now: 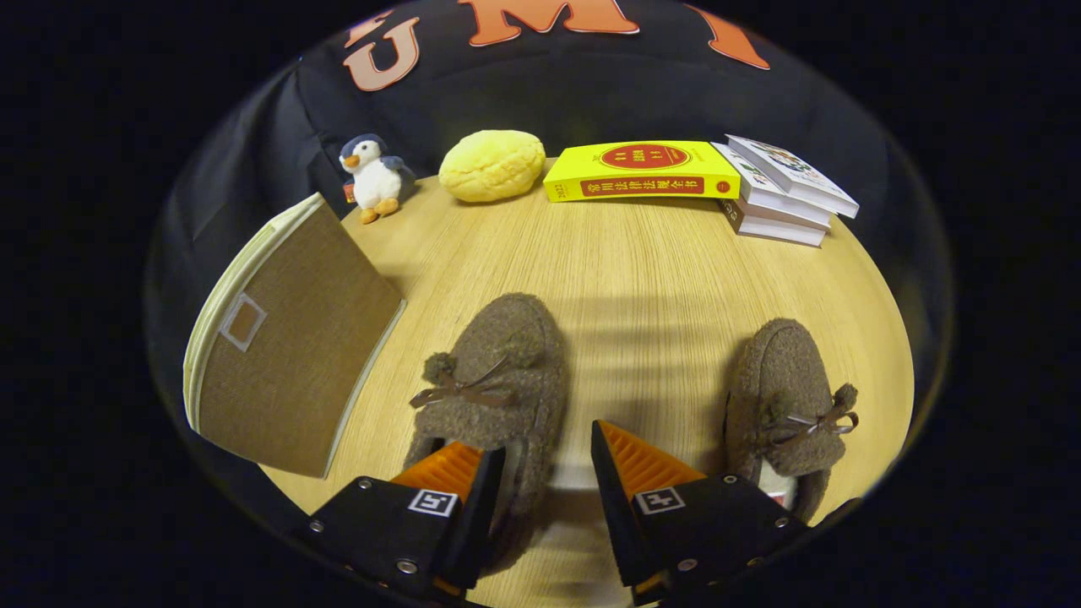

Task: Open the storage box then place both shoes into the box .Put the left shoe in first, then the right shoe, with the right side of both shoes facing outward in a uniform manner.

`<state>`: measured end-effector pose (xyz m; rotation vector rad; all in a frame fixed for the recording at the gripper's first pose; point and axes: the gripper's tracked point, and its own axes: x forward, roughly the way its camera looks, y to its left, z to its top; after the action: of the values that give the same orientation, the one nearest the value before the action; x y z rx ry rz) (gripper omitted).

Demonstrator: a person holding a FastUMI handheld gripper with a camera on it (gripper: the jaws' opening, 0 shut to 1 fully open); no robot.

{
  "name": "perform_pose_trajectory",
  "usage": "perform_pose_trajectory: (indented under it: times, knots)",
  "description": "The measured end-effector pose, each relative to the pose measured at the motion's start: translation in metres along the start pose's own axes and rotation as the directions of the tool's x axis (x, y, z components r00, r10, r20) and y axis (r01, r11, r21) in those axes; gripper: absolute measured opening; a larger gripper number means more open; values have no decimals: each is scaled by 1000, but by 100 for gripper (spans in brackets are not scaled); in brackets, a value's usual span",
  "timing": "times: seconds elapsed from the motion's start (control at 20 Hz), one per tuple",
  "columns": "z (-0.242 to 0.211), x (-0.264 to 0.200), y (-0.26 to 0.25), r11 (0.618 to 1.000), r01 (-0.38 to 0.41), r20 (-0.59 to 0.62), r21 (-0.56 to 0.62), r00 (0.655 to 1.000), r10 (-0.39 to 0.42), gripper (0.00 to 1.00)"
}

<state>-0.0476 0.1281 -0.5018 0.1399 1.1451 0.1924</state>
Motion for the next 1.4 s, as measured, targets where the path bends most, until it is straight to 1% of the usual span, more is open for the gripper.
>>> perform_pose_trajectory:
  times: [0.05,0.1,0.15,0.2,0.25,0.3,0.35,0.45,0.55,0.7,0.9,1.05,1.2,1.4]
  knots:
    - [0,5,0,1000,8,-6,0,1000,-8,53]
    - [-1,8,3,1000,6,-11,1,1000,-6,49]
    - [-1,10,7,1000,-3,-12,8,1000,3,41]
    - [-3,10,12,1000,-17,-22,27,1000,17,36]
    - [-1,8,13,999,-11,-20,44,1000,12,24]
    - [3,5,14,998,-16,-14,66,1000,17,17]
    - [5,2,19,995,-35,-13,92,999,36,11]
    - [13,-8,25,990,-45,-8,134,999,47,6]
    - [27,-23,32,983,-48,13,175,999,46,5]
    - [57,-52,52,974,-78,53,212,996,69,5]
    - [102,-96,85,972,-111,134,206,987,84,5]
    - [127,-121,116,966,-144,179,214,978,107,4]
    - [142,-132,148,963,-155,184,221,976,114,5]
    - [152,-134,197,966,-166,190,201,973,128,4]
